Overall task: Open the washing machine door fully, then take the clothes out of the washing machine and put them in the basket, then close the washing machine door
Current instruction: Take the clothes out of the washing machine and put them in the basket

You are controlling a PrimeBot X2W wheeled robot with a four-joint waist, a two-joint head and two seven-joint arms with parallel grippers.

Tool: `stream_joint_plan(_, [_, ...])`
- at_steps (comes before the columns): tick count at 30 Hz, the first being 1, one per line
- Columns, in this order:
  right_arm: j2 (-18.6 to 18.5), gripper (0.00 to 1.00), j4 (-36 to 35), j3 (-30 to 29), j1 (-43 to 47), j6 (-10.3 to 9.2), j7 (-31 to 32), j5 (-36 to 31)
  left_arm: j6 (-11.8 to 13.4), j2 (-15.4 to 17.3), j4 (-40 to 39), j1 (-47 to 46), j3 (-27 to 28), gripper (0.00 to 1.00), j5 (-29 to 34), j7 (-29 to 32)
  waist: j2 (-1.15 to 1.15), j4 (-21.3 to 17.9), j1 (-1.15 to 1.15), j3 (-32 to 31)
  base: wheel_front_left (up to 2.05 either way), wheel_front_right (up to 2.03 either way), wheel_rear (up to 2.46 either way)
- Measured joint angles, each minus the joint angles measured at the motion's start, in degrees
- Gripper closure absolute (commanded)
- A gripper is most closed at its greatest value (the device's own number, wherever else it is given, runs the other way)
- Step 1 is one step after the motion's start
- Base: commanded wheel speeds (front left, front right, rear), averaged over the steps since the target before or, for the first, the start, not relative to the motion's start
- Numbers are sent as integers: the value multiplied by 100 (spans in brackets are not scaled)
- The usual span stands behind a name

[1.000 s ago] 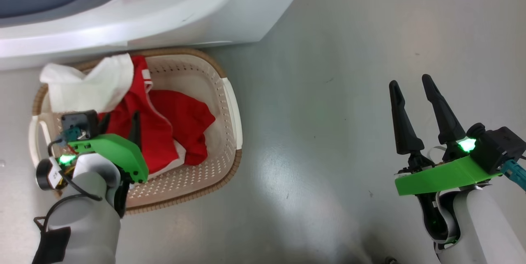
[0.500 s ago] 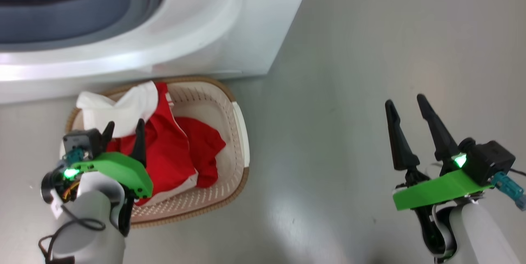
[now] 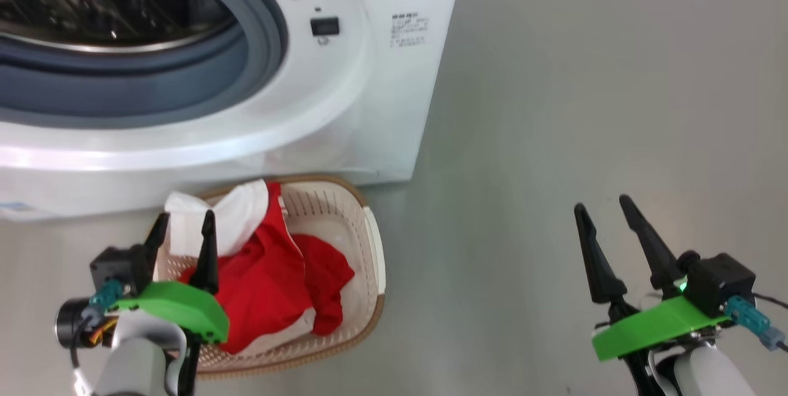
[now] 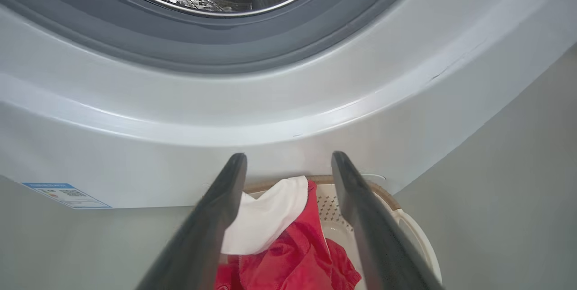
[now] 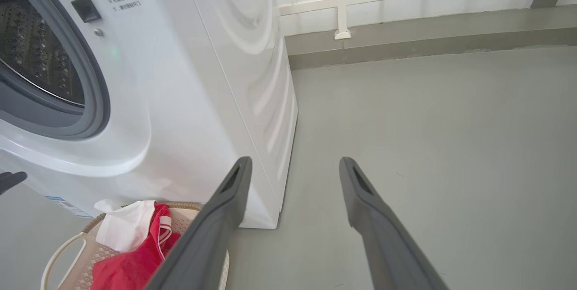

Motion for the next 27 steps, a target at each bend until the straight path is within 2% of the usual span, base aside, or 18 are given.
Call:
stream_joint_plan(15, [-191,0,82,18,802,0,0,8,0,-52,-1993,1618,88,0,57,-20,0,36,0,-1212,0,0,0])
stream_joint_plan(27, [-222,0,-73,-47,1323,0,0,65,0,-57,-2985,2865,219,0,55,-23,0,-14,0,-1890,0,0,0])
